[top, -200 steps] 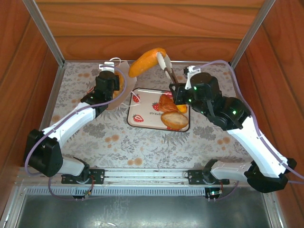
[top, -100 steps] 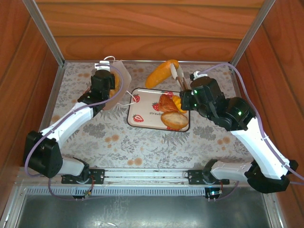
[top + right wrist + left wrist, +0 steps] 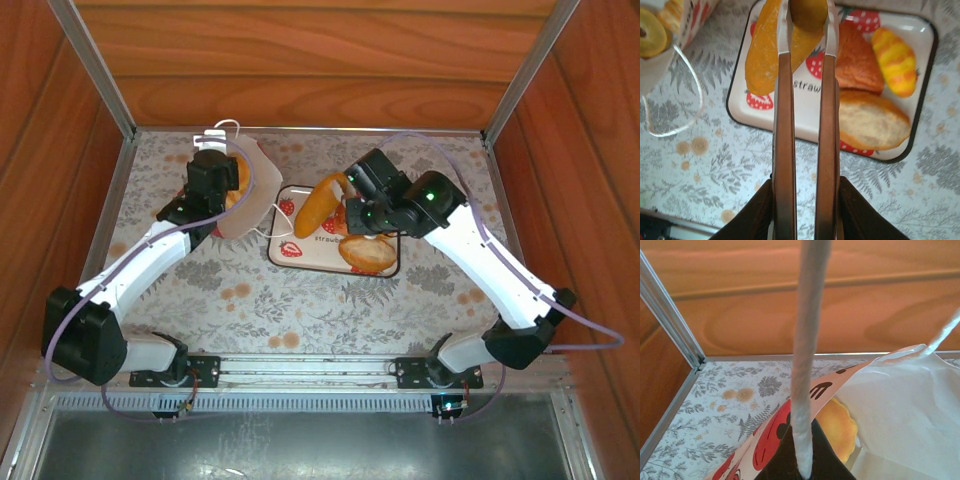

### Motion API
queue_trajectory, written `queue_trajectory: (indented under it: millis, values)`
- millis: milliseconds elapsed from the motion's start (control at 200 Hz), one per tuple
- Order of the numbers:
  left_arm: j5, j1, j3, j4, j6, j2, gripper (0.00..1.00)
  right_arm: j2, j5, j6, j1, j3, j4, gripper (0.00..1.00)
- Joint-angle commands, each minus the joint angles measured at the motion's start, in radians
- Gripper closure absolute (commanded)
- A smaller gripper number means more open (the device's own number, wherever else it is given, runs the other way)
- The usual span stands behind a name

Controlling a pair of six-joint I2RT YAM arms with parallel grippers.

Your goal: Take the fake bread out of the paper bag

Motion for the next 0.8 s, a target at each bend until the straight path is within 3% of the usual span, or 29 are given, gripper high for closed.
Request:
queue_trajectory:
  millis: [0,150,405,795]
  values:
    - [0.008,0.006,-0.015,0.004,-0.017,-0.036,1.00,-0.006,-0.111,0.042,-0.027,-0.045,0.045,1.00]
    - [0.010,0.006,-0.022,0.004,-0.020,-0.041,1.00,0.013,-0.205,0.059,-0.052,-0.116,0.138,1.00]
    - [0.020,0.006,-0.025,0.004,-0.031,-0.037,1.00,0.083,-0.257,0.066,-0.096,-0.144,0.171,0.99]
    - [0.042,0.007,-0.020,0.004,-0.039,-0.020,1.00,0.148,-0.260,0.065,-0.151,-0.150,0.227,0.70]
